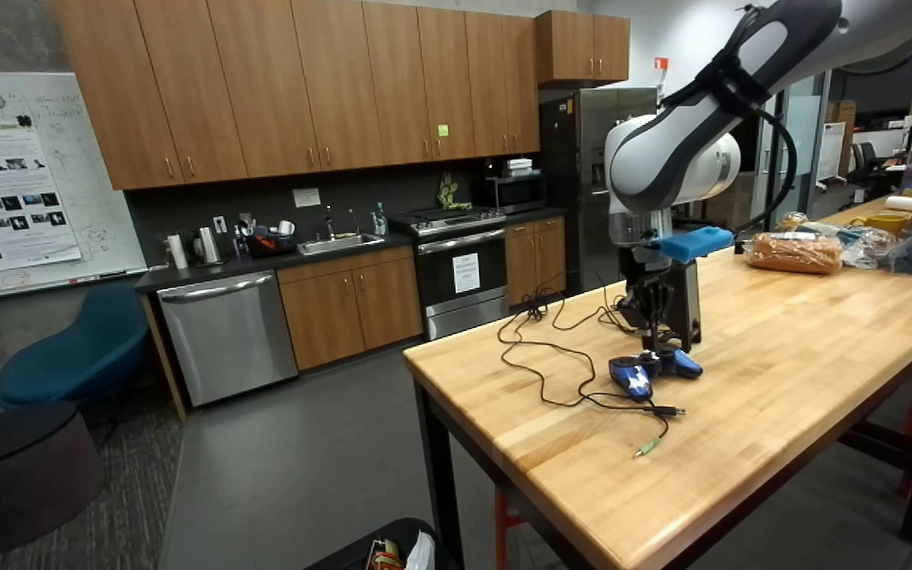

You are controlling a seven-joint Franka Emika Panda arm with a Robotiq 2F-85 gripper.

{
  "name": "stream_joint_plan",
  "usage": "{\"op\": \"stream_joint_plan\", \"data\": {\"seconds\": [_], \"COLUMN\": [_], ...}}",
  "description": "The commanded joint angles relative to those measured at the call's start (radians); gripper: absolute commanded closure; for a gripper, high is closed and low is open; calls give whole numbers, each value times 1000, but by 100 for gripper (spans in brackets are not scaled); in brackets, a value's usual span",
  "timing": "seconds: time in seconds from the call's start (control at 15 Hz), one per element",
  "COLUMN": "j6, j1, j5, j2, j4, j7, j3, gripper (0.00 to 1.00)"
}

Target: Press a button on the game controller

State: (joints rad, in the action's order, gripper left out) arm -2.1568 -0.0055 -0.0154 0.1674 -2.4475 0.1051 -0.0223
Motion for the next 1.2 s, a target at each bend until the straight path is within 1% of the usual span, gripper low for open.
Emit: {"op": "stream_joint_plan", "data": {"seconds": [0.0,0.53,1.13], "j6": [16,19,44], "j1": [4,5,16], "j5": [-14,-11,6], "j2": [10,1,125], "j4": [-20,-19,-38], "j7": [22,25,33], "j3": [-2,1,10], "gripper": [100,100,100]}}
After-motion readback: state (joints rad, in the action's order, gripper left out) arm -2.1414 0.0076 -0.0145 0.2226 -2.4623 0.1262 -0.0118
